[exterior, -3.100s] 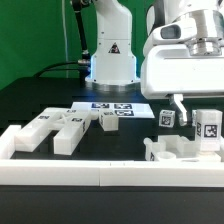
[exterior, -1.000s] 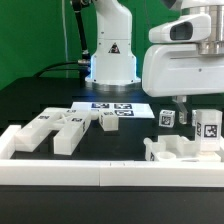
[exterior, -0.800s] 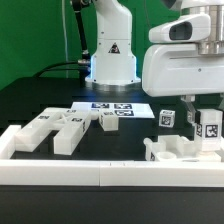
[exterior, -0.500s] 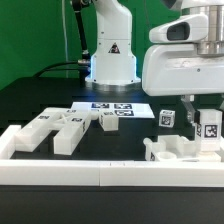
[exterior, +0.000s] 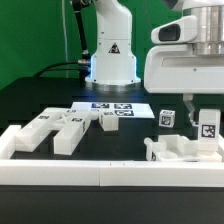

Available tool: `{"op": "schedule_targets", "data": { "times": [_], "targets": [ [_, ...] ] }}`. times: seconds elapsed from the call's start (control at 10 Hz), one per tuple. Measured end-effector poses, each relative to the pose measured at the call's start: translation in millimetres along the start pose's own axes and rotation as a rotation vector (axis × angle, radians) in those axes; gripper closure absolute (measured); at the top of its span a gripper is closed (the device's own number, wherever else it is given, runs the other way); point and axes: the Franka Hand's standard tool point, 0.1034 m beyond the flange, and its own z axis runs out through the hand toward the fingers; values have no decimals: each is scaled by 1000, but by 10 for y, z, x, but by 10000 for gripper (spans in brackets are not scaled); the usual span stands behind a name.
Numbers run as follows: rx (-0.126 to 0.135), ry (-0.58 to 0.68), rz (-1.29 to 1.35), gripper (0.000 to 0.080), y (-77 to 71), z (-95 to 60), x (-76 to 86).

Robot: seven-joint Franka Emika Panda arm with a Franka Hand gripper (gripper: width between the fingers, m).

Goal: Assemble chair

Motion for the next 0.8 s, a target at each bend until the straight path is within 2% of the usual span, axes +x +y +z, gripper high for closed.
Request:
{"op": "schedule_targets", "data": {
  "times": [0.3,0.6,0.7,0.8],
  "targets": [
    [15,-3,288,509,-42,1,-23],
    [43,-18,561,509,-95,2,-45],
    [43,-18,563,509,-95,2,-45],
    [43,-18,559,424,-97,3,-47]
  ]
}}
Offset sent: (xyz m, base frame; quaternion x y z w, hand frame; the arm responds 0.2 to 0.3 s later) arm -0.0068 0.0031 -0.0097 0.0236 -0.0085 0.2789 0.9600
